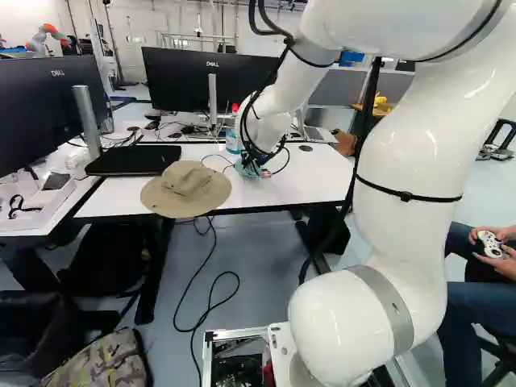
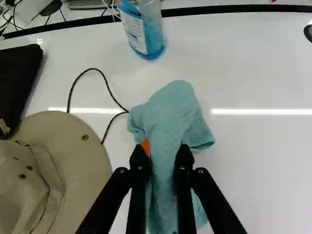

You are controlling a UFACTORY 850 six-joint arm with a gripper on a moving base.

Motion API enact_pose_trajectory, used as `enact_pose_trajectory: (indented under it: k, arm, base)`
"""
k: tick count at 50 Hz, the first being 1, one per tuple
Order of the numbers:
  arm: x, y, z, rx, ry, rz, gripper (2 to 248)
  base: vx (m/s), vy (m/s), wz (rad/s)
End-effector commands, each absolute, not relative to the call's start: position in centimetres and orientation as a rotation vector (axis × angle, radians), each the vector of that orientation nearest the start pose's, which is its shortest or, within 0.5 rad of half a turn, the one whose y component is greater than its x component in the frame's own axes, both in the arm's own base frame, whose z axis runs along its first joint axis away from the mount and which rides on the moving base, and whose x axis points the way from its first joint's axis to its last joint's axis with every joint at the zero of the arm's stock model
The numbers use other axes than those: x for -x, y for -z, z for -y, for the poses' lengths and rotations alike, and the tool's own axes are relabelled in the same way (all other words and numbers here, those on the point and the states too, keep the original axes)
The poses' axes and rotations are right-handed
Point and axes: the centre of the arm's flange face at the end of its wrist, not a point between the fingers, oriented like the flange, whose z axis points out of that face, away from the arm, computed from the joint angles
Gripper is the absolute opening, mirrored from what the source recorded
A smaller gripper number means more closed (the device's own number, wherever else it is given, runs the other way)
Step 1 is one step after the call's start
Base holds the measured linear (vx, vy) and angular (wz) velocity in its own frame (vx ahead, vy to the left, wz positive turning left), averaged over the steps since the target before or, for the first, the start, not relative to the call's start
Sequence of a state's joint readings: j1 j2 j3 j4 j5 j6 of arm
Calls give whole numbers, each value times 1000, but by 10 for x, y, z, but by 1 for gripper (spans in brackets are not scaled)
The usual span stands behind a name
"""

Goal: Clean the table with the green towel

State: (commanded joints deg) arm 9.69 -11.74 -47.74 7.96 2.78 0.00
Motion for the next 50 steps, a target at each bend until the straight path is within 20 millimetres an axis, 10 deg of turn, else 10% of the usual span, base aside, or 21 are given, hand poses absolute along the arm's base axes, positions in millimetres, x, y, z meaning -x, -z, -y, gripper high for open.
enact_pose_trajectory:
  k: [50]
  arm:
    - [-495,-415,-85,2912,897,46,62]
  base:
    - [0,0,0]
